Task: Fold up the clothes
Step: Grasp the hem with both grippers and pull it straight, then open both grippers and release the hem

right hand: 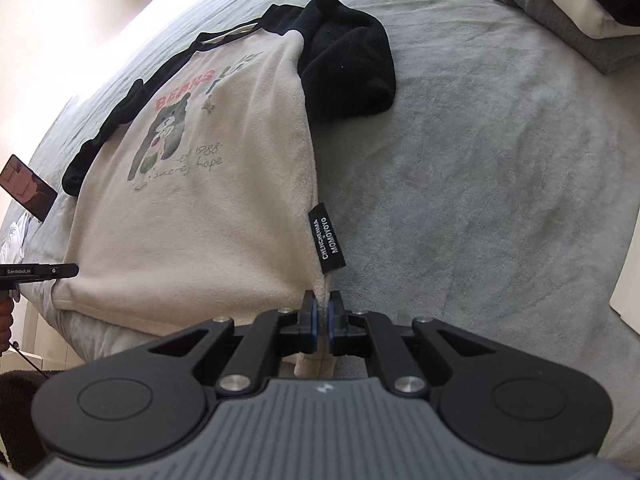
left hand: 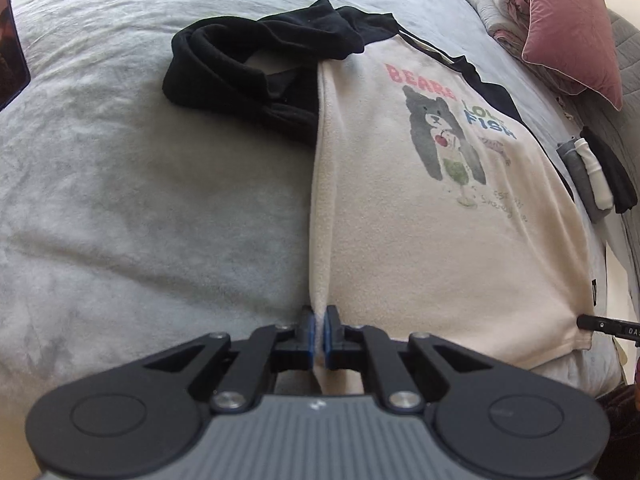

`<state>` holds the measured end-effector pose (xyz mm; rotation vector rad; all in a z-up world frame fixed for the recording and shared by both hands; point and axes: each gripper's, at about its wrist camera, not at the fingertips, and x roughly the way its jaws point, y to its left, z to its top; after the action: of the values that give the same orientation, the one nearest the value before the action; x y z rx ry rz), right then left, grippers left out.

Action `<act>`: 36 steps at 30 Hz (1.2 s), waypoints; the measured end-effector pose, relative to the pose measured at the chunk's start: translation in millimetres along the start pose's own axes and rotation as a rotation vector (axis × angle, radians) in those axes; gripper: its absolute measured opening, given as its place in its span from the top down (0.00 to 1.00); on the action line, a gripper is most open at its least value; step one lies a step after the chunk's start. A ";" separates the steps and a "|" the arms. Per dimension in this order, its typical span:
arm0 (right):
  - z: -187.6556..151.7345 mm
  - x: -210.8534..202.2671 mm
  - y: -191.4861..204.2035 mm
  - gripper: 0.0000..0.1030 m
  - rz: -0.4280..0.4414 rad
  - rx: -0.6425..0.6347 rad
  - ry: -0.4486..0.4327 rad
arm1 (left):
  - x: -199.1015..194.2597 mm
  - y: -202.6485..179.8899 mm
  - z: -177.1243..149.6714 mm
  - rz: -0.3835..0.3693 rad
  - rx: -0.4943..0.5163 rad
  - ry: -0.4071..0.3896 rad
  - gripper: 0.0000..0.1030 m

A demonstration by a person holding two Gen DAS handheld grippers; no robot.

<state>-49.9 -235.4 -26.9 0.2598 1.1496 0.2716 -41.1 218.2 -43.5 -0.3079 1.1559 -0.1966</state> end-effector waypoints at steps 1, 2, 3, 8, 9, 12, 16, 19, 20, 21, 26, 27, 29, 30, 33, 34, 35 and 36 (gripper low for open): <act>1.4 4.3 -3.2 0.95 0.002 0.012 0.005 | -0.2 -0.7 0.4 0.003 0.000 -0.005 0.95; 2.6 7.1 -5.4 0.95 0.004 0.019 0.008 | -1.8 -1.1 1.3 0.005 0.002 -0.005 0.95; 3.6 8.4 -6.8 0.94 0.005 0.021 0.009 | -3.3 -2.3 2.1 0.007 0.005 -0.005 0.93; 13.8 5.0 -2.7 0.86 0.003 0.002 0.020 | -16.2 -18.4 5.3 0.091 0.053 -0.034 0.66; 17.3 3.5 -2.4 0.83 -0.009 0.000 0.014 | -19.3 -26.2 6.9 0.135 0.090 -0.056 0.54; 30.6 -3.0 -6.1 0.53 -0.028 0.012 -0.034 | -27.0 -48.4 13.2 0.237 0.190 -0.111 0.48; 54.9 -8.0 -12.2 0.50 -0.027 0.058 -0.108 | -30.2 -71.9 30.5 0.197 0.221 -0.155 0.39; 72.5 -3.9 -16.8 0.50 -0.009 0.122 -0.147 | -20.7 -89.9 42.3 0.132 0.196 -0.151 0.38; 77.8 -1.7 -18.9 0.50 0.002 0.149 -0.157 | -15.0 -98.3 45.2 0.115 0.194 -0.147 0.38; 83.4 1.9 -21.4 0.50 0.016 0.185 -0.167 | -9.6 -106.4 47.1 0.102 0.196 -0.142 0.38; 102.4 19.2 -34.1 0.50 0.085 0.328 -0.185 | 17.9 -152.0 54.0 0.036 0.231 -0.136 0.38; 104.5 22.8 -38.3 0.50 0.104 0.359 -0.188 | 22.4 -159.0 54.9 0.021 0.242 -0.149 0.38; 106.0 29.4 -46.2 0.50 0.148 0.416 -0.192 | 31.4 -171.1 55.8 -0.020 0.250 -0.200 0.38; 105.9 33.3 -50.4 0.50 0.171 0.448 -0.191 | 36.8 -175.1 56.4 -0.043 0.248 -0.219 0.38; 105.0 42.9 -59.5 0.50 0.213 0.507 -0.196 | 55.1 -186.6 59.9 -0.101 0.243 -0.258 0.38; 104.9 45.5 -62.0 0.51 0.224 0.521 -0.200 | 61.3 -191.4 61.9 -0.108 0.244 -0.263 0.38; 104.9 47.5 -64.3 0.54 0.231 0.532 -0.204 | 67.5 -196.3 63.8 -0.113 0.246 -0.268 0.38; 105.8 46.8 -64.9 0.70 0.215 0.531 -0.211 | 71.9 -200.3 65.6 -0.123 0.245 -0.273 0.38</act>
<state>70.6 -286.9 -48.2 0.8634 0.9681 0.1184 48.6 16.5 -13.9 -0.1817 0.8329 -0.3884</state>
